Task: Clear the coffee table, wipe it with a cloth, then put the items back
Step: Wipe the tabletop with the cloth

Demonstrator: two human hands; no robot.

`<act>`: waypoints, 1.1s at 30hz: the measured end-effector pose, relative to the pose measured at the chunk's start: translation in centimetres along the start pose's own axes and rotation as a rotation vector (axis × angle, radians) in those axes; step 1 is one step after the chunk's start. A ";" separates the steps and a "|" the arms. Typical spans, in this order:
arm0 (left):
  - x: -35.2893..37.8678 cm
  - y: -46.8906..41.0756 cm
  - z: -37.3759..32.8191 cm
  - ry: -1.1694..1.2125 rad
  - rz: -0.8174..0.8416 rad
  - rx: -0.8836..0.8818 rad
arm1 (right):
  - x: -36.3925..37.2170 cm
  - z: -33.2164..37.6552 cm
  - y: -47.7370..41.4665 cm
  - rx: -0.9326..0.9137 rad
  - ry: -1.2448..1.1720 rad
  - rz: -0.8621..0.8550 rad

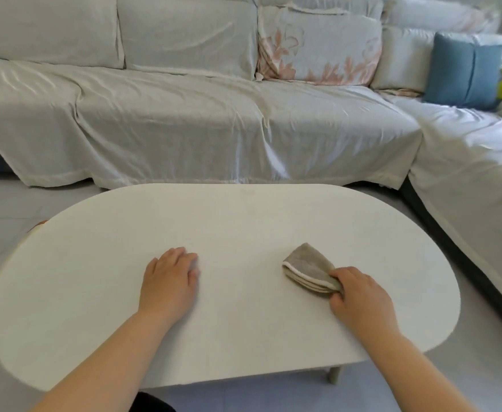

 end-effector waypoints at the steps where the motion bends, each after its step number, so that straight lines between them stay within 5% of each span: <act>1: 0.1 -0.3 -0.2 0.010 -0.004 0.002 | -0.6 -0.1 -0.1 0.060 -0.158 0.026; 5: 1.0 -2.0 -1.3 0.037 0.010 0.037 | -2.0 -2.1 -1.2 0.303 -0.786 0.223; 11: 1.7 -2.6 -1.4 0.007 -0.008 0.006 | 0.1 -3.1 -1.4 0.252 -0.445 0.102; 18: 1.7 -2.6 -1.3 -0.003 0.002 0.000 | 3.2 0.1 0.5 0.066 0.083 0.162; 24: 1.5 -2.5 -1.3 0.029 -0.002 0.000 | 4.4 6.1 7.5 -0.215 0.096 0.099; 33: 1.4 -2.2 -1.1 0.047 0.031 0.011 | 1.9 0.0 1.9 -0.005 0.055 0.096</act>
Point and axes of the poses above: each hand's wrist, its own y-axis away from the middle knuckle, its own x-axis out of the palm, z = x × y, the point moved 3 cm from there along -y, towards the middle knuckle, and after that the axes turned 13 degrees about x, right-handed, at the moved point
